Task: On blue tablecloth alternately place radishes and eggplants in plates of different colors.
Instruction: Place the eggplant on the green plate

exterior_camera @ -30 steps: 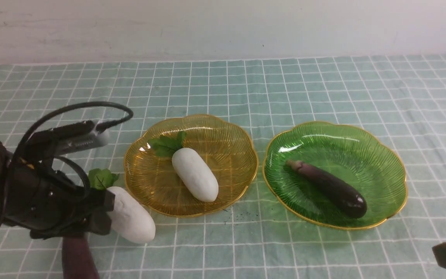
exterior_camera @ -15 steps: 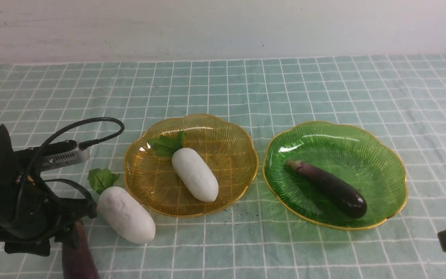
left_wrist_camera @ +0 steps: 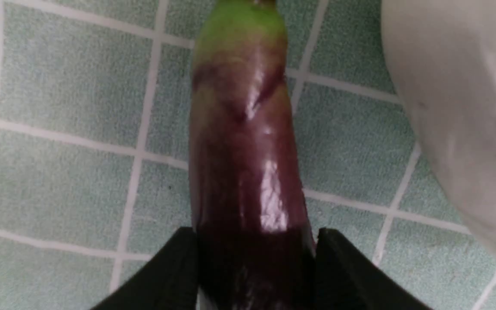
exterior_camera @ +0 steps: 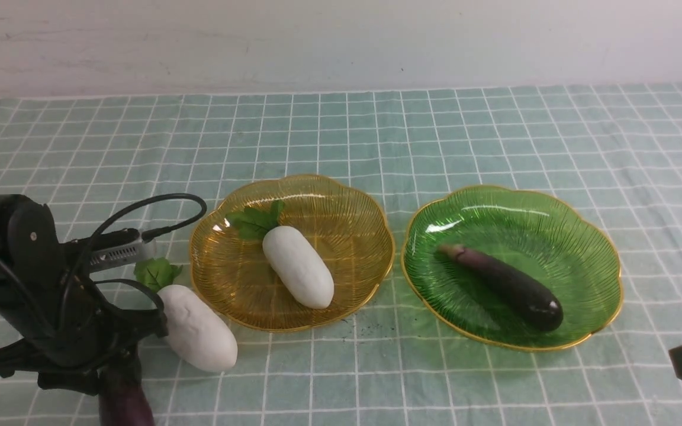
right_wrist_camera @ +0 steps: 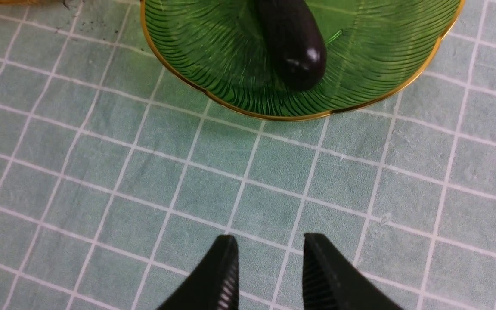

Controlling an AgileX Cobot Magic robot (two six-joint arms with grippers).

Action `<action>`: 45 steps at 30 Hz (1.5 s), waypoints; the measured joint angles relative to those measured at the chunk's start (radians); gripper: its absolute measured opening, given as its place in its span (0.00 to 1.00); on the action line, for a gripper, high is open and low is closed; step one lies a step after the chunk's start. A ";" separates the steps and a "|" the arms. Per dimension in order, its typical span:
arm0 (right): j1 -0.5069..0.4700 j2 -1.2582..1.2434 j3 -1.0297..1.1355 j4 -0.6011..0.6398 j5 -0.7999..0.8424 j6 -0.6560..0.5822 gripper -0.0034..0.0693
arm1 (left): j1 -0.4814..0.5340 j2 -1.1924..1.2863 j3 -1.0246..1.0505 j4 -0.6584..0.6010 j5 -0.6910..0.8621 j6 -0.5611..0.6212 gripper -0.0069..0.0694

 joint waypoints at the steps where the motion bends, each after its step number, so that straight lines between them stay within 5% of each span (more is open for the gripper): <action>1: 0.000 0.000 0.002 0.000 0.000 0.000 0.32 | 0.000 0.007 -0.004 0.000 0.001 0.000 0.51; 15: 0.000 0.000 0.005 -0.003 0.000 0.000 0.32 | 0.000 0.043 -0.026 0.001 0.054 0.086 0.48; 28: 0.000 0.000 0.005 -0.003 -0.009 -0.001 0.32 | 0.000 -0.242 -0.208 0.002 0.316 0.124 0.48; 39: 0.000 0.000 0.005 -0.003 -0.018 -0.007 0.32 | -0.005 -0.300 -0.429 -0.394 0.323 0.177 0.48; 45: 0.000 0.000 0.005 -0.003 -0.018 -0.007 0.32 | -0.121 -0.172 -0.429 -0.513 0.260 0.269 0.48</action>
